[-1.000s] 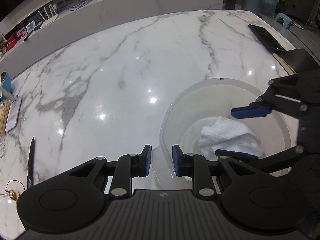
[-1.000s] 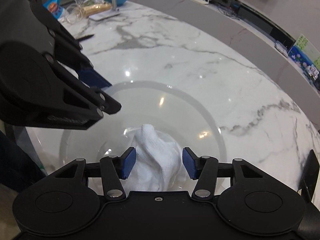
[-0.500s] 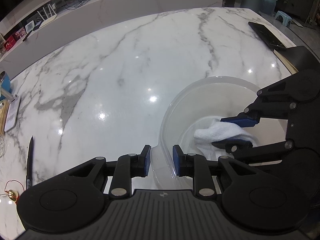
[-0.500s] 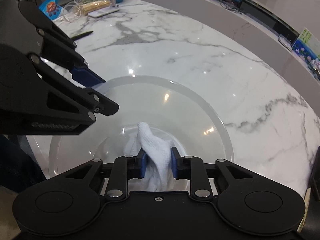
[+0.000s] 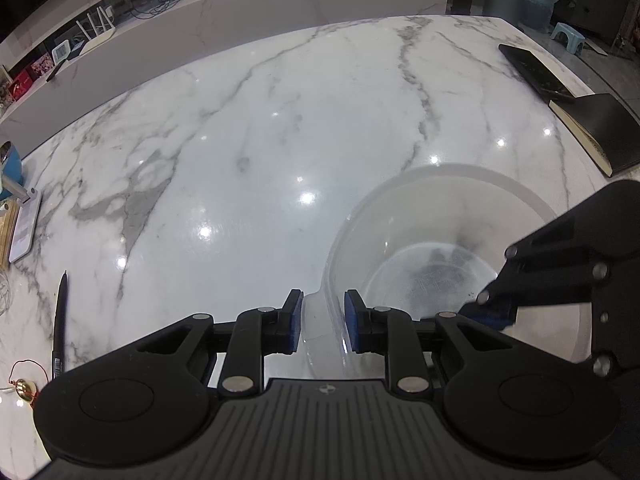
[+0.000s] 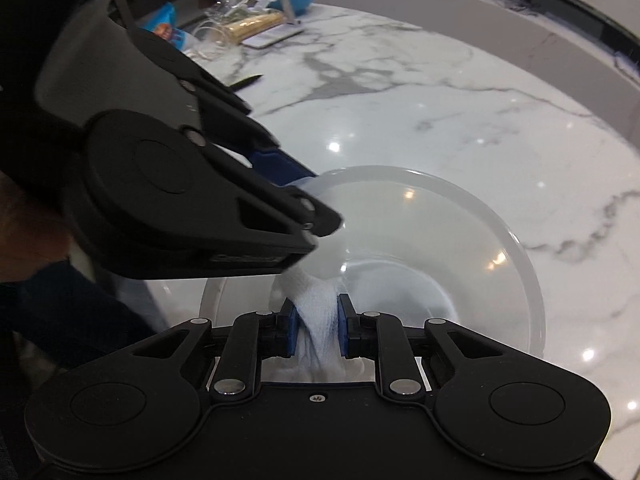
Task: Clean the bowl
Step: 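Grasp the white cloth with the right gripper inside the bowl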
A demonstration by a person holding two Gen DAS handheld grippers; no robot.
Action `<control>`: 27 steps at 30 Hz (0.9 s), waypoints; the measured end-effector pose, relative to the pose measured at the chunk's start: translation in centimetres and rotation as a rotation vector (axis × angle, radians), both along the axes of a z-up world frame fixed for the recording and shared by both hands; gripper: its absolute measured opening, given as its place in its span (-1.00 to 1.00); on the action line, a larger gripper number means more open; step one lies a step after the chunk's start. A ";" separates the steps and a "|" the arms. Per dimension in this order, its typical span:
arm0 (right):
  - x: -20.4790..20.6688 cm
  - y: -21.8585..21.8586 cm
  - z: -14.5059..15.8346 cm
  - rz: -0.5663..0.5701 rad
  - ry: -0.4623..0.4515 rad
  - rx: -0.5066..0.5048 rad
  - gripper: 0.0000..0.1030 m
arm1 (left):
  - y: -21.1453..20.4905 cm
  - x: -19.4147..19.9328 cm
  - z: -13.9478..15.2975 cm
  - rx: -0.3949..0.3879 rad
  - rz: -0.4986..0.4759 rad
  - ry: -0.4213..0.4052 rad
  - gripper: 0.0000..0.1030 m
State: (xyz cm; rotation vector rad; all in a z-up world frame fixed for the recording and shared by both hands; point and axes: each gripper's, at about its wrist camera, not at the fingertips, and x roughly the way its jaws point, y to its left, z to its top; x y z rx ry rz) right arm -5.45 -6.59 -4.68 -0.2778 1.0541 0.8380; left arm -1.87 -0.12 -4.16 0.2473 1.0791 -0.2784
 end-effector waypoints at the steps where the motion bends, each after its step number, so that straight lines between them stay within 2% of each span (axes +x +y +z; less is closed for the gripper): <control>1: 0.0 0.1 -0.1 0.002 0.005 -0.008 -0.67 | 0.0 0.1 0.1 -0.002 0.000 0.001 -0.60; 8: -0.1 0.1 -0.5 -0.013 -0.018 -0.084 -0.69 | 0.0 0.1 0.1 0.006 -0.006 0.002 -0.60; 18: 0.3 -0.5 -0.6 -0.077 -0.212 -0.224 -0.69 | 0.0 0.2 0.0 0.010 -0.007 0.004 -0.60; 21: 0.6 -0.7 -0.5 -0.101 -0.250 -0.238 -0.69 | -0.1 0.2 -0.1 0.010 -0.007 0.004 -0.60; 27: 0.7 -0.6 -1.1 -0.078 -0.240 -0.248 -0.69 | 0.1 0.2 -0.1 0.012 -0.013 0.005 -0.60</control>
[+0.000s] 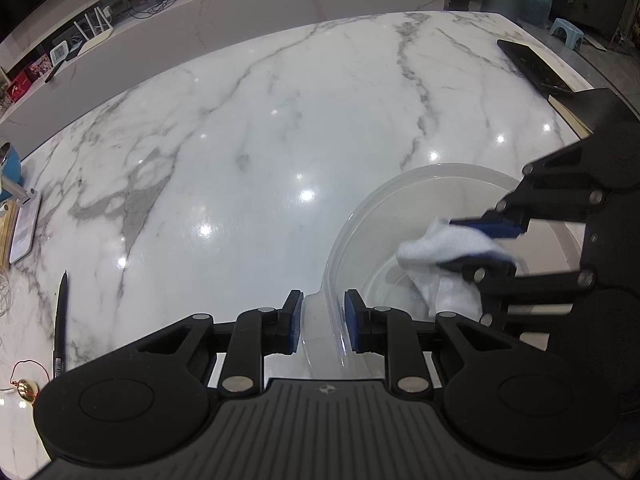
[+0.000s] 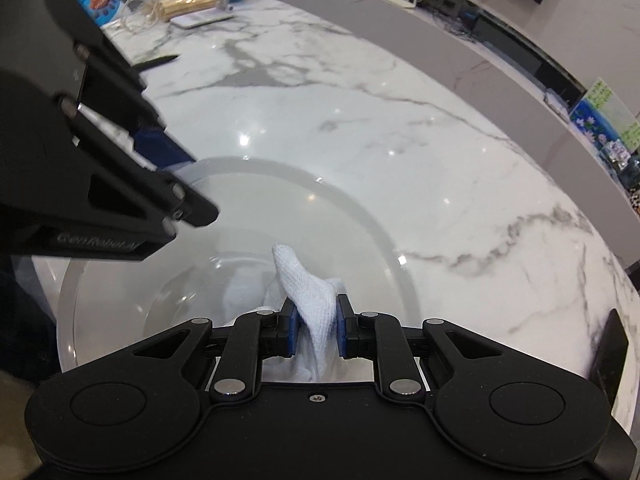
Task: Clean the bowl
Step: 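Grasp the white cloth with the right gripper inside the bowl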
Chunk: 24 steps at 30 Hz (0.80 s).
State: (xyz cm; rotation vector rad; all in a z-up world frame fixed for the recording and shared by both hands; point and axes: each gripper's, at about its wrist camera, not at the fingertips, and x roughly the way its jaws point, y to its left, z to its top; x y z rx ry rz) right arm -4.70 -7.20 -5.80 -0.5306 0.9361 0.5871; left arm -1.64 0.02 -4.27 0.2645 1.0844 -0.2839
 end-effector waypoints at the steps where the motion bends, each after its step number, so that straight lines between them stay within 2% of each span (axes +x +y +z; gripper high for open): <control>1: -0.1 0.1 0.0 0.009 0.004 0.003 -0.69 | 0.1 -0.1 0.0 0.000 0.000 0.000 -0.60; 15: -1.6 1.4 1.0 0.138 0.174 0.195 -0.69 | 0.2 -0.1 0.1 0.003 -0.003 -0.001 -0.60; 24: -1.4 1.8 0.5 0.120 0.153 0.147 -0.70 | 0.1 -0.1 0.0 0.005 -0.004 -0.002 -0.59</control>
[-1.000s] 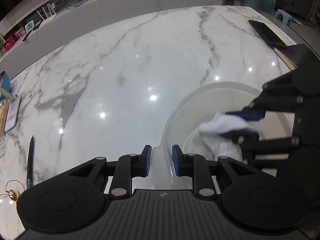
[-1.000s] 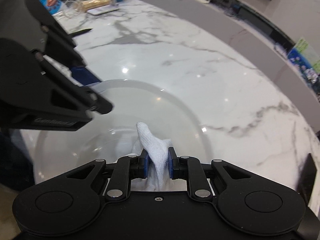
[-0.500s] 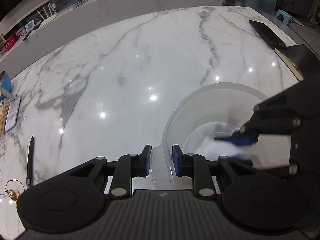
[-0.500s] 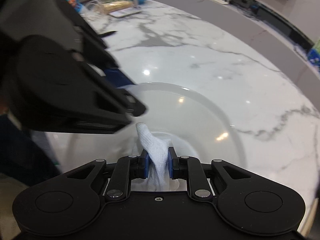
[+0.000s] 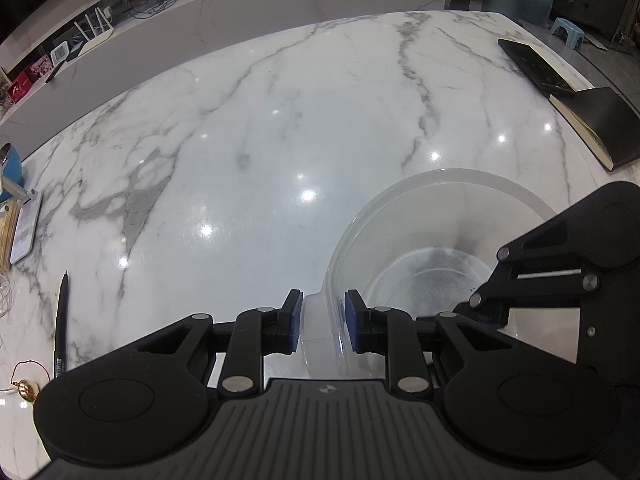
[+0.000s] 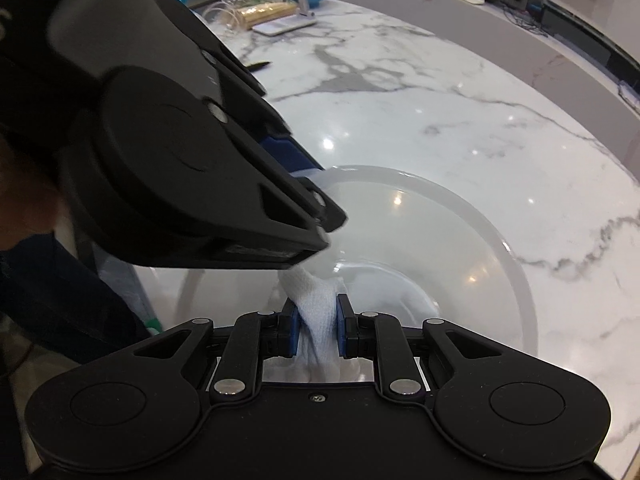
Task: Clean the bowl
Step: 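Grasp the white cloth with the right gripper inside the bowl, then wipe the bowl's inner wall with the cloth in the right gripper while the left gripper holds the rim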
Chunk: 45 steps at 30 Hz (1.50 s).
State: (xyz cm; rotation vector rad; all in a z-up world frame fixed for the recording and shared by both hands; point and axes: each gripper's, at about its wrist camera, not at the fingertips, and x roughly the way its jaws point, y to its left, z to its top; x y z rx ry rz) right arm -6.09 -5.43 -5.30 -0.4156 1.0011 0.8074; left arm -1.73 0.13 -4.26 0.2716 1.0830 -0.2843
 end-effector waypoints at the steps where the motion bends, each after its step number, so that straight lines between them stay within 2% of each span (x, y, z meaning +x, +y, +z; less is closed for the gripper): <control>1: 0.1 0.0 -0.1 -0.007 -0.004 -0.007 -0.70 | 0.0 0.0 0.0 0.000 -0.001 0.000 -0.59; 15: 1.9 -1.2 -0.7 -0.110 -0.135 -0.123 -0.70 | -0.6 -0.3 -0.1 0.020 -0.038 -0.009 -0.59; 30: 2.4 -1.0 -0.9 -0.085 -0.188 -0.096 -0.70 | -0.8 -0.6 -0.1 0.025 -0.058 -0.006 -0.58; 33: 2.5 -0.8 -0.9 -0.071 -0.177 -0.067 -0.70 | -0.8 -0.5 -0.2 0.021 -0.055 -0.004 -0.58; 39: 2.6 -0.8 -0.7 -0.052 -0.098 0.004 -0.69 | -0.7 -0.5 -0.2 0.018 -0.047 -0.003 -0.59; 45: 1.4 -0.1 -0.3 0.033 -0.034 0.043 -0.69 | -0.8 -0.6 -0.2 0.023 -0.048 -0.005 -0.59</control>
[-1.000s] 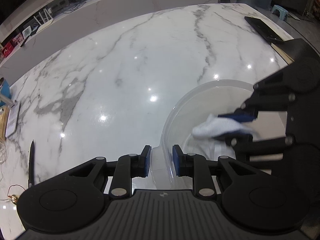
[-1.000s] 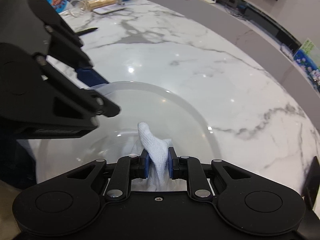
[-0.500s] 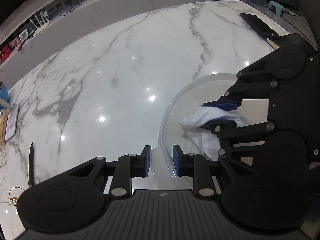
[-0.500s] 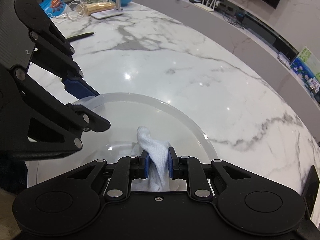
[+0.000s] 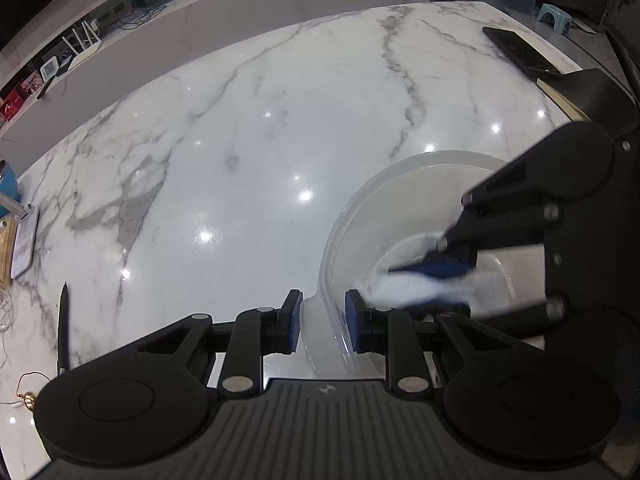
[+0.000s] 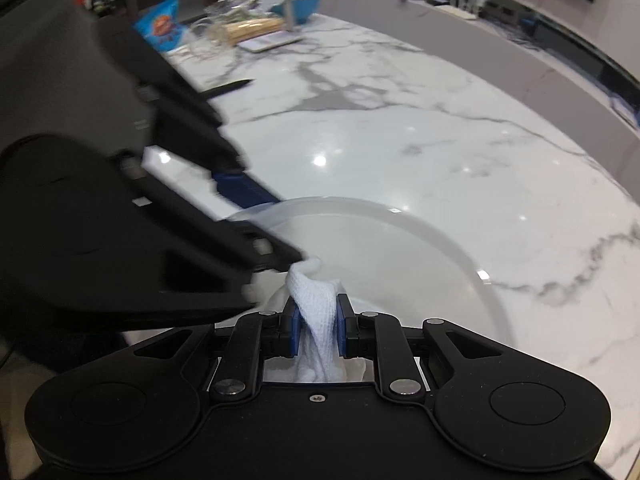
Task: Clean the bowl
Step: 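Wipe the bowl's inner wall with the cloth in the right gripper while the left gripper holds the rim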
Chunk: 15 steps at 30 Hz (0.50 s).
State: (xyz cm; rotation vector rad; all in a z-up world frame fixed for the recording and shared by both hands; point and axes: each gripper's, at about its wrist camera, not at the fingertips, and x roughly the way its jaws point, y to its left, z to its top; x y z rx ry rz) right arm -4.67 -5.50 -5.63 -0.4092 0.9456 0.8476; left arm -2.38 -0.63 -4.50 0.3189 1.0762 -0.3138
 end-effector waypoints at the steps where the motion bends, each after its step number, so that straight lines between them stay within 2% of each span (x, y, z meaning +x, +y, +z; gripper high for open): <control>1: -0.3 0.2 0.0 0.020 0.005 -0.002 -0.69 | 0.0 0.0 0.0 -0.001 0.001 0.000 -0.59; 8: -1.2 0.3 0.4 0.067 0.067 -0.030 -0.69 | 0.0 0.0 0.0 0.002 0.000 0.000 -0.58; 15: -1.7 -0.7 0.6 0.058 0.092 -0.123 -0.69 | 0.0 0.1 0.0 0.005 -0.001 0.001 -0.58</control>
